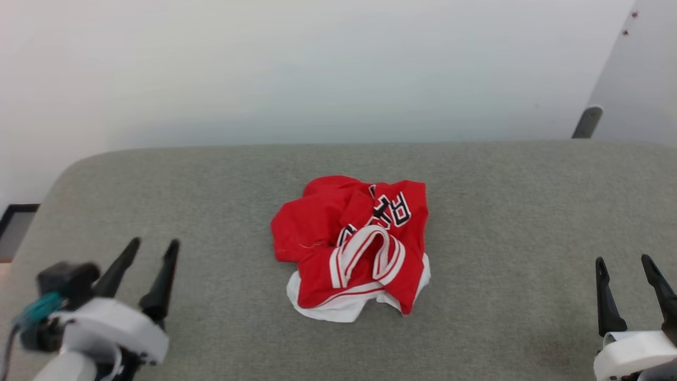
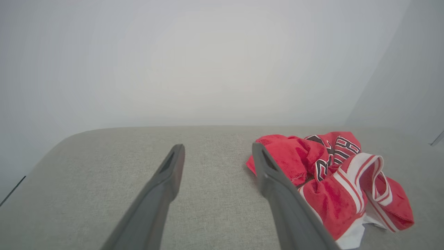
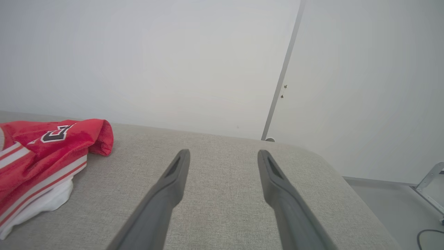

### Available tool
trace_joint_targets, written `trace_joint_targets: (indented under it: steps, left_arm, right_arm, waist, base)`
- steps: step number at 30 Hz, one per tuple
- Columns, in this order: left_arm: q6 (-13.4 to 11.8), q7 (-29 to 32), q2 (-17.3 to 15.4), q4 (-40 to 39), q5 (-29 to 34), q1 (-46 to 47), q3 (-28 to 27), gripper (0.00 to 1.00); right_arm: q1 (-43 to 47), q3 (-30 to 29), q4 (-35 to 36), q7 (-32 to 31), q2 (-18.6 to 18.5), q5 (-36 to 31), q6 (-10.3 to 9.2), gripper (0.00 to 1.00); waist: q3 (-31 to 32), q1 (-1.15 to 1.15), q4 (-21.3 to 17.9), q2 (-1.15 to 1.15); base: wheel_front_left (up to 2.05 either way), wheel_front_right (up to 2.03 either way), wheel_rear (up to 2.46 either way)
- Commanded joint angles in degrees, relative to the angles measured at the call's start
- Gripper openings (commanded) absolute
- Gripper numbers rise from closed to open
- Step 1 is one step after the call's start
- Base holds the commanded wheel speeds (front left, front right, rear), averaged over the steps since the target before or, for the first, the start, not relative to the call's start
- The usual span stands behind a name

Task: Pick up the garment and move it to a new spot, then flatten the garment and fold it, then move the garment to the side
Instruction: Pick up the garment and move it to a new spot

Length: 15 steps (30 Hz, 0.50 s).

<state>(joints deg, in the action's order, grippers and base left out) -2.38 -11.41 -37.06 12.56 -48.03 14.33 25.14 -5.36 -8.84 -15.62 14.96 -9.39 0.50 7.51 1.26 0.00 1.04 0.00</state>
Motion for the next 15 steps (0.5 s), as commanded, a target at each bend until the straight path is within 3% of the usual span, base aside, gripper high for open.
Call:
trace_joint_targets:
  steps: [1,6,15]
  left_arm:
    - [-0.3,-1.2,-0.1,0.2,-0.8,-2.1,-1.2,1.0]
    - [0.3,-3.4,0.1,0.9,-0.5,-6.6,-4.2,1.0]
    - [1.7,-3.8,3.6,-0.8,3.5,-12.6,-12.1,1.0]
  right_arm:
    - [1.1,-0.5,0.2,0.3,0.1,0.0,-0.04,1.0]
    - [2.4,-1.2,0.9,0.3,0.5,-0.2,-0.04,1.0]
    - [4.0,-2.1,1.0,0.3,0.5,0.9,-0.04,1.0]
  waist:
    - [1.0,0.0,1.3,0.0]
    - [1.8,0.0,2.5,0.0]
    - [2.7,0.0,4.5,0.0]
  base:
    - [0.0,0.0,0.0]
    - [0.0,0.0,0.0]
    - [0.0,0.0,0.0]
